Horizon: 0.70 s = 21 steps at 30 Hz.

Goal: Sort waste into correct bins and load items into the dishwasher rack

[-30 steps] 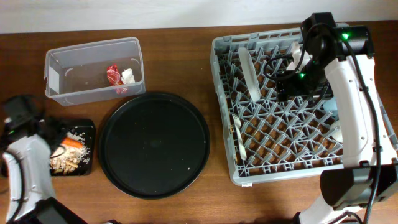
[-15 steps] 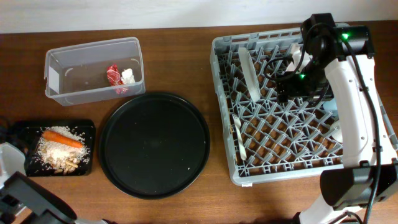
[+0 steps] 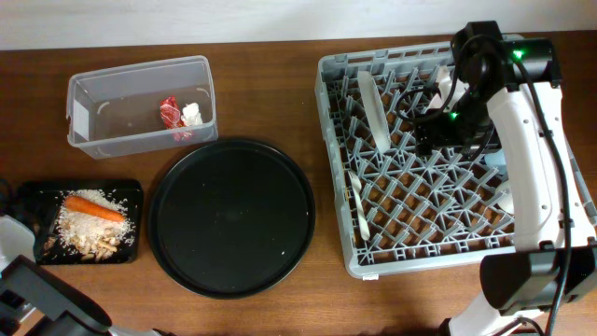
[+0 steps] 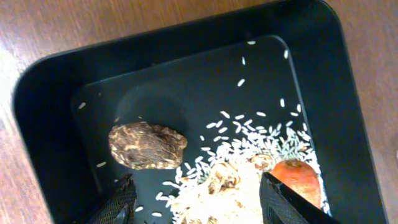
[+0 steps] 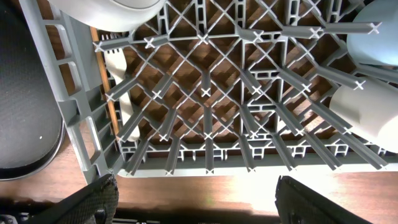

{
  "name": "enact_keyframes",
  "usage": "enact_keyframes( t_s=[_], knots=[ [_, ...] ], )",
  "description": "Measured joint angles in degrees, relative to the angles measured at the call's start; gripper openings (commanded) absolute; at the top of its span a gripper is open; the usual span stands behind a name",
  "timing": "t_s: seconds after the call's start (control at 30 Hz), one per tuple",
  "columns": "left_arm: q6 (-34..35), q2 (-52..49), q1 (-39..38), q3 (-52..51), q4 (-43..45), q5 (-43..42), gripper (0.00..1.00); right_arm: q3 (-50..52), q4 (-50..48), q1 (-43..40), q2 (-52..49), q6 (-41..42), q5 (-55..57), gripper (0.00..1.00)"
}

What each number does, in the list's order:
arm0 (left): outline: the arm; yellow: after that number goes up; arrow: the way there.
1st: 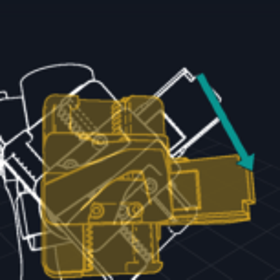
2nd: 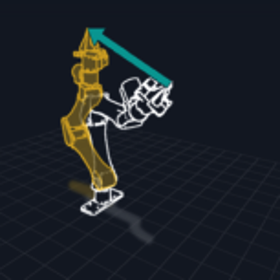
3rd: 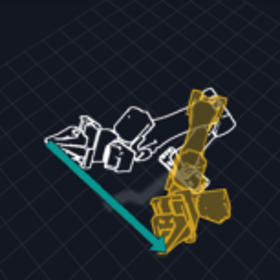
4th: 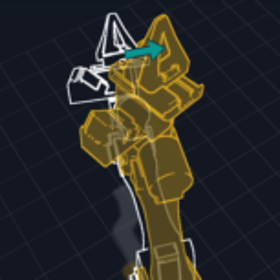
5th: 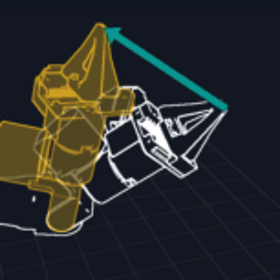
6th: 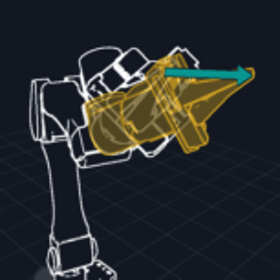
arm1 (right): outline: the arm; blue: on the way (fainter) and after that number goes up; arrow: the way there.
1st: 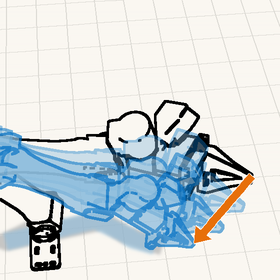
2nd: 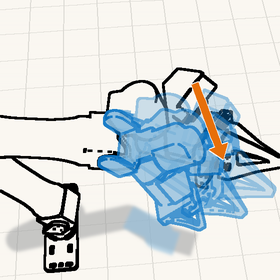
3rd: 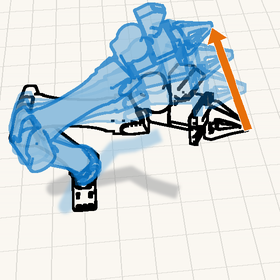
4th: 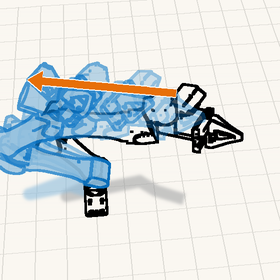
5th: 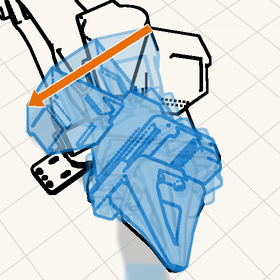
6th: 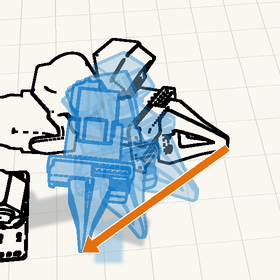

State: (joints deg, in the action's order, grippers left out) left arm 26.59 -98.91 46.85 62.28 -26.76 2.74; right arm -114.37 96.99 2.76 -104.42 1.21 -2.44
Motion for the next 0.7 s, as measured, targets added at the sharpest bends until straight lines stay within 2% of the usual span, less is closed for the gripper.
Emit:
enact_keyframes(
  t_s=[0.2, 0.33, 0.43, 0.53, 0.57, 0.6, 0.7],
  knots=[
    [-0.3, 2.8, -1.5, 1.8, -0.4, -7.2, 0.69, 0.0, 0.0, 0.0, 0.0, 0.0, 0.0, 0.84],
    [-1.3, 7.7, -9.3, 4.0, -1.0, -9.6, 0.69, 0.0, -0.3, 0.0, 0.0, 0.0, 0.0, 0.86],
    [-4.3, 10.1, -22.4, 4.8, -2.3, -10.4, 0.77, 0.0, -1.9, 0.0, 0.0, 0.0, -0.7, 0.87],
    [-7.2, 10.2, -33.9, 4.8, -7.0, -9.5, 0.97, 0.0, -6.3, 0.0, 0.0, 0.1, -5.1, 0.91],
    [-7.9, 10.2, -40.1, 4.8, -9.8, -8.0, 0.99, 0.1, -8.7, 0.0, 0.0, 0.0, -7.8, 0.98],
    [-9.3, 10.2, -45.2, 5.0, -15.0, -5.9, 0.99, 0.1, -9.9, 0.0, 0.0, 0.0, -8.7, 0.99],
    [-11.3, 10.2, -51.5, 5.2, -23.6, -4.6, 0.99, 0.2, -14.0, 0.0, 0.0, -0.2, -11.9, 0.99]
  ],
)
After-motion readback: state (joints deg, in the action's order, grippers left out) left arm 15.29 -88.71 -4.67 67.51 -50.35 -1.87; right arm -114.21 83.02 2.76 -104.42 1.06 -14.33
